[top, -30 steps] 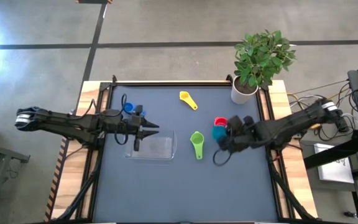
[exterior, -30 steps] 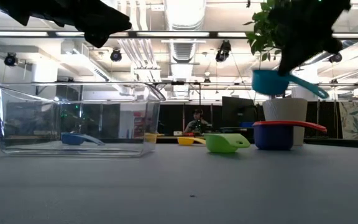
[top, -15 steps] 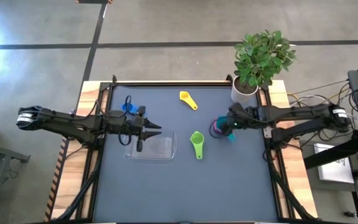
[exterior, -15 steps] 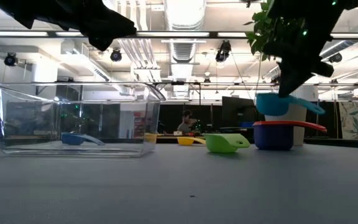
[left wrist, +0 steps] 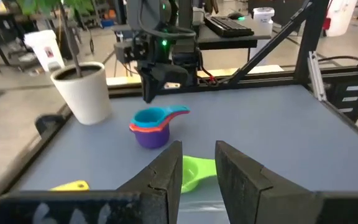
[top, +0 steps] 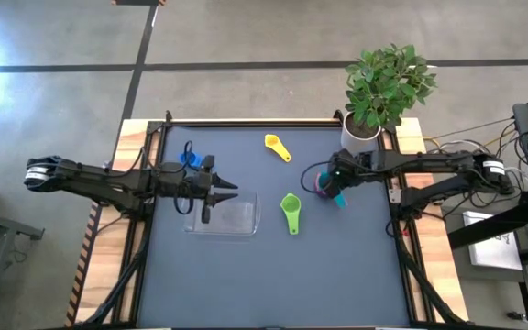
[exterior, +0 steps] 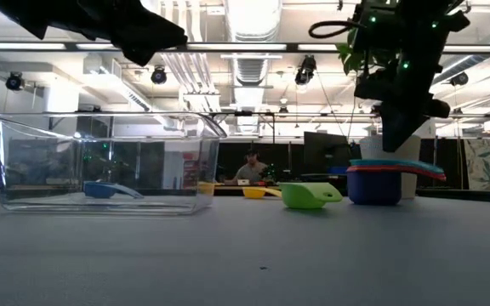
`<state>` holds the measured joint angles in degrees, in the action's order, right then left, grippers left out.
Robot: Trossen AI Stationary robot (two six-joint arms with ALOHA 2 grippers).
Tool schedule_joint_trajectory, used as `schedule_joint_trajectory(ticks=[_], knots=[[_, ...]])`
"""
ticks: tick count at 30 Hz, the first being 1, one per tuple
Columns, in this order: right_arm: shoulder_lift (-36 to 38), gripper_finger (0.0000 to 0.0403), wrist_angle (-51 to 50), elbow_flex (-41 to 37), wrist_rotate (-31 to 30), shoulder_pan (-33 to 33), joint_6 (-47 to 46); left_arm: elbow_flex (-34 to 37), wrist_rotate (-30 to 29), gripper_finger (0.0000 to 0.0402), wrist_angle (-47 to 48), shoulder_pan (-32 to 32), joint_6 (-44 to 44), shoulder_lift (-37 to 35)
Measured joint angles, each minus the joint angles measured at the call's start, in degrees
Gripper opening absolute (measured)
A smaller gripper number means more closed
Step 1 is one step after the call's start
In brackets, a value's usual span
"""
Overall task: Nest measuring cups in basket
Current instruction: Stack the light blue measuring cup on the top of the red measuring cup, then stack the green measuring cup on the top of the light blue measuring cup
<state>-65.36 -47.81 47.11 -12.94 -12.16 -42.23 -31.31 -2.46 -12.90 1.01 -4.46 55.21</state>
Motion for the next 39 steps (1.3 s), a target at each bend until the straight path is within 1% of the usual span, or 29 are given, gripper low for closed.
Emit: schedule_joint_trajectory(ticks=[2,5,7,9,11,13,17,20,23,25,28,30,36,39], knots=[[0.05,0.0079,-0.03,0.86,0.75,0.00,1.26,-0.79,0.00,0.0077,-0.03,-0.50,-0.91,0.02],[0.61,0.0115,-0.04,3.46,3.79,0.00,2.87,-2.45,-0.02,0.0077,0.03,-1.30,-1.47,-0.01],[0.80,0.0133,0.31,6.06,3.99,0.42,4.15,-3.30,-0.02,0.0077,-0.01,-1.80,-2.56,-0.01],[0.72,0.0147,1.78,8.26,3.42,1.44,7.01,-3.61,-0.04,0.0077,0.23,-2.33,-3.56,-0.01],[0.03,0.0155,5.78,9.18,2.06,2.88,10.43,-3.61,-0.04,0.0077,0.43,-2.90,-3.62,-0.01],[-1.52,0.0160,9.92,9.20,2.28,3.99,14.00,-3.61,-0.25,0.0077,0.37,-3.26,-2.05,-0.01],[-6.76,0.0165,14.70,8.88,2.87,5.61,17.87,-3.61,-2.76,0.0077,0.38,-3.27,-0.28,-0.01],[-11.75,0.0168,17.12,8.88,2.90,6.05,19.23,-3.61,-3.06,0.0077,0.62,-3.27,0.53,-0.01],[-16.58,0.0169,17.19,9.36,3.01,6.03,19.31,-3.61,-3.05,0.0077,1.13,-3.27,1.90,-0.01],[-19.53,0.0168,17.27,9.88,5.07,5.99,19.31,-3.61,-3.04,0.0077,1.15,-3.27,2.96,-0.01],[-23.68,0.0166,18.59,11.24,10.46,6.01,19.29,-3.58,-3.04,0.0077,1.23,-3.27,3.23,0.04],[-26.05,0.0163,19.07,12.74,12.74,6.17,19.31,-3.56,-3.04,0.0077,1.56,-3.25,3.25,0.04],[-32.25,0.0152,18.98,17.19,12.96,6.01,19.57,-3.52,-3.02,0.0077,2.54,-3.25,3.29,0.06],[-34.22,0.0134,17.59,19.47,12.97,5.51,19.84,-3.52,-3.02,0.0077,2.87,-3.25,3.29,0.06]])
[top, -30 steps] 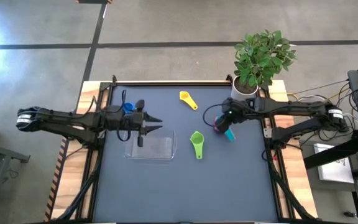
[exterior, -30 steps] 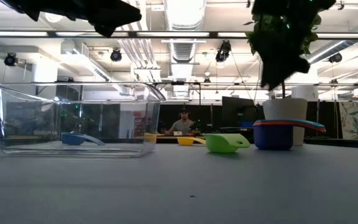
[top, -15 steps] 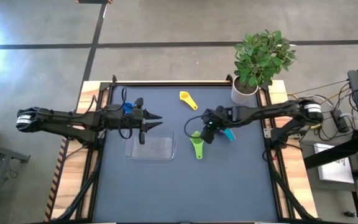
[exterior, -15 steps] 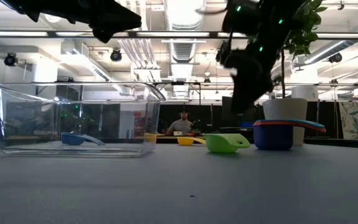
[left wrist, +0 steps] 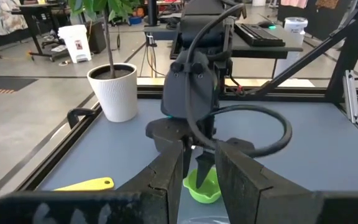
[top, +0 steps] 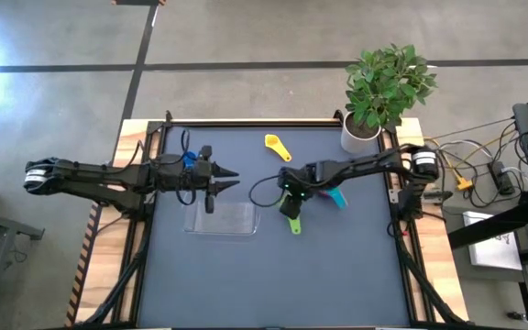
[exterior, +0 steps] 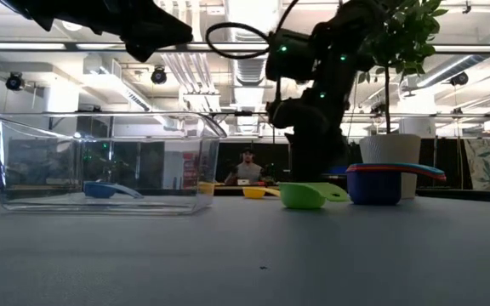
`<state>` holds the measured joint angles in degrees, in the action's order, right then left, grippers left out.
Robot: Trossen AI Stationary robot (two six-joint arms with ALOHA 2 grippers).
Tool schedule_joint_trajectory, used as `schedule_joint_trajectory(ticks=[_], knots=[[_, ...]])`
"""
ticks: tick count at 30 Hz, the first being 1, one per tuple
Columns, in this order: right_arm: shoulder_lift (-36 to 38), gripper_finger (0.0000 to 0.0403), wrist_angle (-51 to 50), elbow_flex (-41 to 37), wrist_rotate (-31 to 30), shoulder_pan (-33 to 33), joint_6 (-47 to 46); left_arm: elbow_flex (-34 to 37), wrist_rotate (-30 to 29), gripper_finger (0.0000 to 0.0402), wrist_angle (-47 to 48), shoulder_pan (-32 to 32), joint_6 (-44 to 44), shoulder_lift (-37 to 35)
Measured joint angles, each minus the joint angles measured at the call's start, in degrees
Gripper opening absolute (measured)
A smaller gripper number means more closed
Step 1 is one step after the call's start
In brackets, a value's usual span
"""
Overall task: Nest measuring cups in basket
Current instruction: Stack the green measuring cup on the top of the light blue measuring cup
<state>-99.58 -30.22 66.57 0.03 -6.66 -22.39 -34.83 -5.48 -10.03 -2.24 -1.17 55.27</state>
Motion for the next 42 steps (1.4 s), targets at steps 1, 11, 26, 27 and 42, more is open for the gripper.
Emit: schedule_joint_trajectory(ticks=[1,11,26,27,42], knots=[[-0.50,0.0124,-0.45,0.60,0.01,-0.04,0.03,0.00,0.00,0.0077,-0.01,0.00,0.00,0.00],[2.20,0.0010,-6.62,2.35,1.77,0.85,2.91,0.02,0.02,0.0077,0.01,0.02,-1.14,0.39],[28.41,0.0009,-16.31,-7.71,0.40,-2.32,7.39,0.04,0.04,0.0077,0.58,0.00,-4.57,0.59],[29.88,0.0009,-16.40,-8.81,0.41,-3.21,8.81,0.04,0.04,0.0077,0.60,0.00,-4.74,0.59],[32.62,0.0009,-23.55,-10.26,4.14,-15.08,24.54,-1.14,0.83,0.0077,-0.61,-0.28,-12.49,0.50]])
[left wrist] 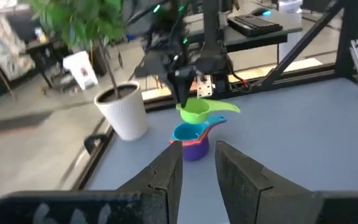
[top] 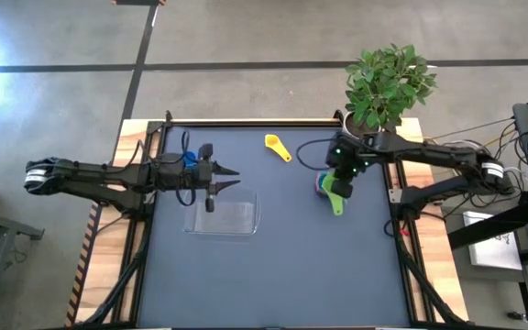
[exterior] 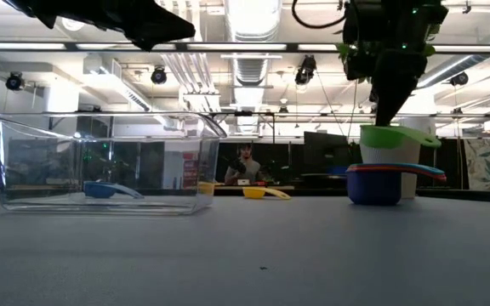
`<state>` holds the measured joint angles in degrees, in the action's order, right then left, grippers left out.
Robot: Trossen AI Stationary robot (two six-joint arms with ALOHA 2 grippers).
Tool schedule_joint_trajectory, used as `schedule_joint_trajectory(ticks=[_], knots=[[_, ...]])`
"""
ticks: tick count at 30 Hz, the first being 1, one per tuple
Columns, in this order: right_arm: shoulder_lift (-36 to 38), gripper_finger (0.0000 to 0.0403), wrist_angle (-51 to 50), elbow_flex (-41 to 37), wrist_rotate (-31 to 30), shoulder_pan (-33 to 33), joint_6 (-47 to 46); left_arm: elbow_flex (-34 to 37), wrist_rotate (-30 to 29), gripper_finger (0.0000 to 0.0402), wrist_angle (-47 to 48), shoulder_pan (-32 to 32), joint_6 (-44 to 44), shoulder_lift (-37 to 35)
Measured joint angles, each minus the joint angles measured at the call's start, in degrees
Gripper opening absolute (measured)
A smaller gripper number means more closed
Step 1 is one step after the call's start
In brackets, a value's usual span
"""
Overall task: Nest measuring cups in basket
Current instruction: Stack the green measuring cup on the top of the light blue measuring cup
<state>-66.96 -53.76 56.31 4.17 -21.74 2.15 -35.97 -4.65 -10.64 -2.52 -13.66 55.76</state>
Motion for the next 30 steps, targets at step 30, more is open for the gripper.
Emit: schedule_joint_trajectory(ticks=[30], knots=[[-9.15,0.0066,3.72,0.48,1.83,-5.42,5.15,0.11,11.44,0.0077,5.42,-14.31,6.02,-1.30]])
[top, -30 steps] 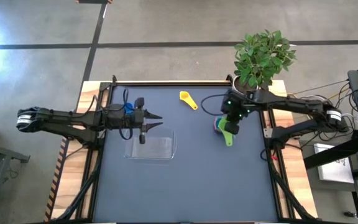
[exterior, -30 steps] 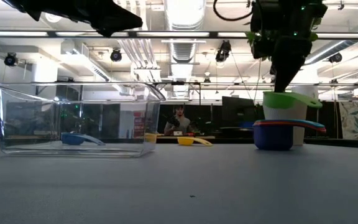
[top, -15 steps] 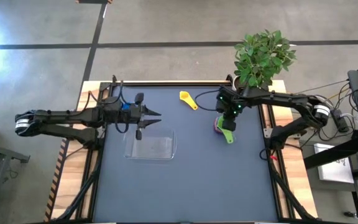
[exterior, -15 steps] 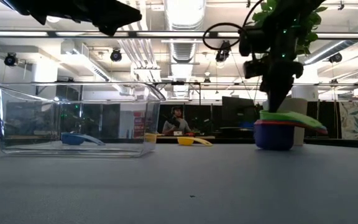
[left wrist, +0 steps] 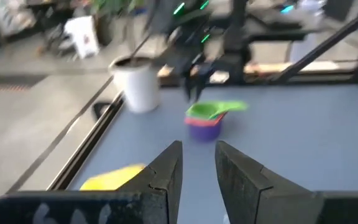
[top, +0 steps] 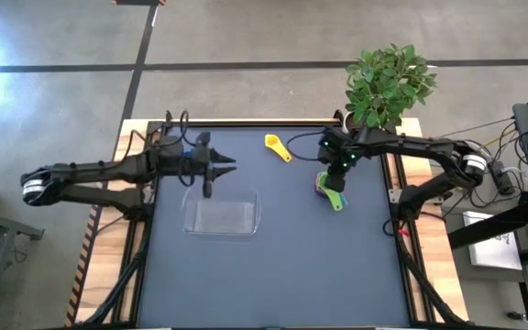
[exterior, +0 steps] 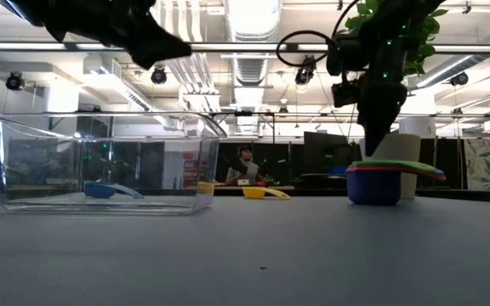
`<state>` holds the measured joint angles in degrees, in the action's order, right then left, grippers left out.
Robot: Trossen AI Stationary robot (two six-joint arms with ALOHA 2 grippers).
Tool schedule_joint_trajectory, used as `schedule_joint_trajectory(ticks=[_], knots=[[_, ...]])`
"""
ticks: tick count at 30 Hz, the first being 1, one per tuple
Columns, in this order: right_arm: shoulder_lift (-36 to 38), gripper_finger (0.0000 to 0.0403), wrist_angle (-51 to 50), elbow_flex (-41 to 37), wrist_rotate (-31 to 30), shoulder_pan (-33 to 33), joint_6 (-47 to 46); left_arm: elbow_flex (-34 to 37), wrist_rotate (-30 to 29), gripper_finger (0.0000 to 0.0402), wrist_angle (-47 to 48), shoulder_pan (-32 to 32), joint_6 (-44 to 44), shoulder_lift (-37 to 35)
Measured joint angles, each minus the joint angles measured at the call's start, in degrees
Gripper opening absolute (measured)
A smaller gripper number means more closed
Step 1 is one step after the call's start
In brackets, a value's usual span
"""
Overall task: Nest measuring cups in basket
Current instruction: Stack the green measuring cup on the top of the light blue measuring cup, then stack the blue measuring cup on the top of the green measuring cup
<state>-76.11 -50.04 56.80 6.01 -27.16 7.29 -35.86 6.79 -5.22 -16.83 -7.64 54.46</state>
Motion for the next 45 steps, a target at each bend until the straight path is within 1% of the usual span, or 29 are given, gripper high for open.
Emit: schedule_joint_trajectory(ticks=[4,6,9,13,16,18,21,24,29,32,35,40,45], knots=[[2.45,0.0096,-0.91,0.00,0.01,0.26,-3.01,0.00,-0.18,0.0077,8.48,-6.90,1.40,-1.04],[3.96,0.0106,-0.89,0.00,0.01,0.78,-4.55,-0.61,-0.60,0.0077,15.05,-11.46,2.99,-1.21],[6.37,0.0113,0.01,-0.24,-0.02,2.54,-5.17,-1.71,-3.59,0.0077,22.39,-18.98,3.81,-0.62],[8.99,0.0109,2.38,-0.83,-0.09,5.60,-7.29,-1.94,-3.54,0.0077,25.75,-28.49,3.66,1.67],[10.65,0.0103,3.18,-0.83,-0.20,8.44,-9.79,-1.94,-3.24,0.0077,27.31,-33.73,3.62,4.52],[11.50,0.0101,3.70,-0.83,-1.65,10.78,-11.85,-1.94,-3.23,0.0077,27.57,-36.16,3.85,7.02],[12.18,0.0101,3.97,-0.83,-6.12,14.81,-13.76,-2.31,-3.23,0.0077,27.89,-38.15,3.34,11.38],[12.35,0.0102,4.15,-0.83,-9.15,18.47,-15.02,-4.57,-3.19,0.0077,29.90,-38.83,1.33,16.52],[12.29,0.0098,4.20,-0.85,-12.39,22.90,-16.75,-11.55,-3.28,0.0077,36.79,-38.81,-4.69,25.19],[12.29,0.0095,4.22,-0.87,-13.92,24.43,-17.49,-16.25,-6.05,0.0077,42.37,-38.97,-6.21,29.19],[12.29,0.0097,4.25,-0.91,-15.22,25.60,-18.46,-18.13,-7.26,0.0077,43.25,-39.69,-7.72,30.94],[12.29,0.0095,4.26,-1.07,-16.54,27.33,-19.33,-17.98,-7.36,0.0077,43.94,-41.01,-10.44,30.67],[12.29,0.0093,5.65,-1.07,-19.33,27.68,-17.63,-17.94,-7.87,0.0077,43.88,-40.96,-18.55,30.64]])
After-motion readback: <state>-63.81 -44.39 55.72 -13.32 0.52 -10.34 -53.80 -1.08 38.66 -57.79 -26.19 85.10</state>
